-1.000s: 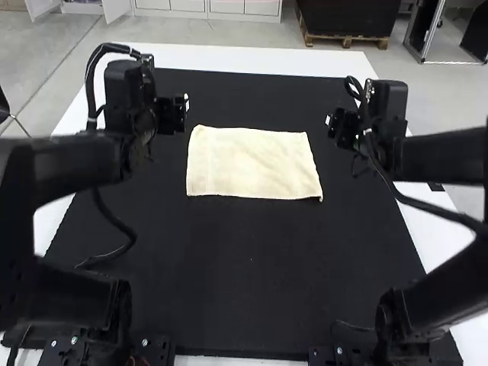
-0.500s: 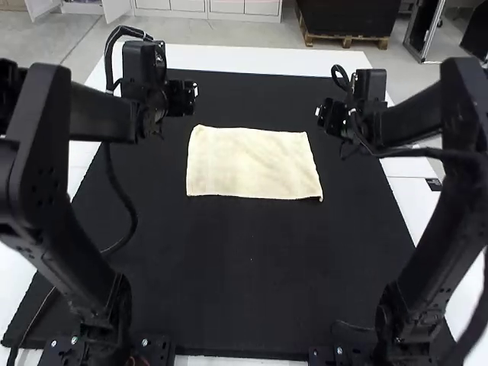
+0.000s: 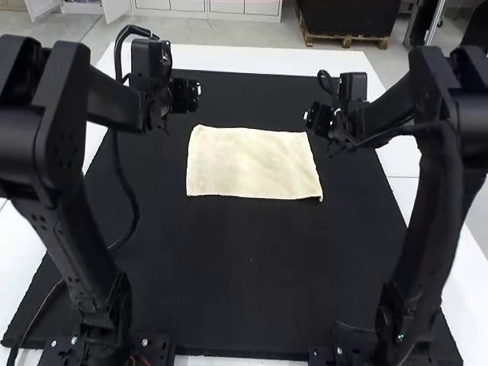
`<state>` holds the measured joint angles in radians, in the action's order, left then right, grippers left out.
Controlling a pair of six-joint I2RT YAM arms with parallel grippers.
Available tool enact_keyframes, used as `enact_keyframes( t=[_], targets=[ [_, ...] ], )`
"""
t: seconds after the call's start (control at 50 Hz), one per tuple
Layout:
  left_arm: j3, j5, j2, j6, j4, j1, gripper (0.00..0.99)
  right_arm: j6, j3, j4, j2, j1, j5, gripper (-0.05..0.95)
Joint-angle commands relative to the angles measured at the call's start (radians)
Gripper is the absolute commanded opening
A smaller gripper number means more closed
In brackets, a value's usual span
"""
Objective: Fold the towel.
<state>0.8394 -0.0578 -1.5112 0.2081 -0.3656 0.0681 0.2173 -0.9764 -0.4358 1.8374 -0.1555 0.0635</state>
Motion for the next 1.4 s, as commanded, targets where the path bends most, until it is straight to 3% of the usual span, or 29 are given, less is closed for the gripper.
enact_keyframes(
  t=[0.0, 0.78, 1.38],
  targets=[
    [0.043, -0.017, -0.02, 0.01, -0.013, 0.004, 0.97, 0.01, -0.059, -0.011, 0.037, -0.01, -0.002, 0.89],
    [0.129, -0.028, -0.136, 0.024, -0.033, 0.006, 0.97, 0.011, -0.312, -0.006, 0.303, -0.01, -0.002, 0.89],
    [0.187, -0.033, -0.208, 0.036, -0.026, 0.007, 0.97, 0.021, -0.421, 0.009, 0.442, 0.01, -0.002, 0.89]
  ],
)
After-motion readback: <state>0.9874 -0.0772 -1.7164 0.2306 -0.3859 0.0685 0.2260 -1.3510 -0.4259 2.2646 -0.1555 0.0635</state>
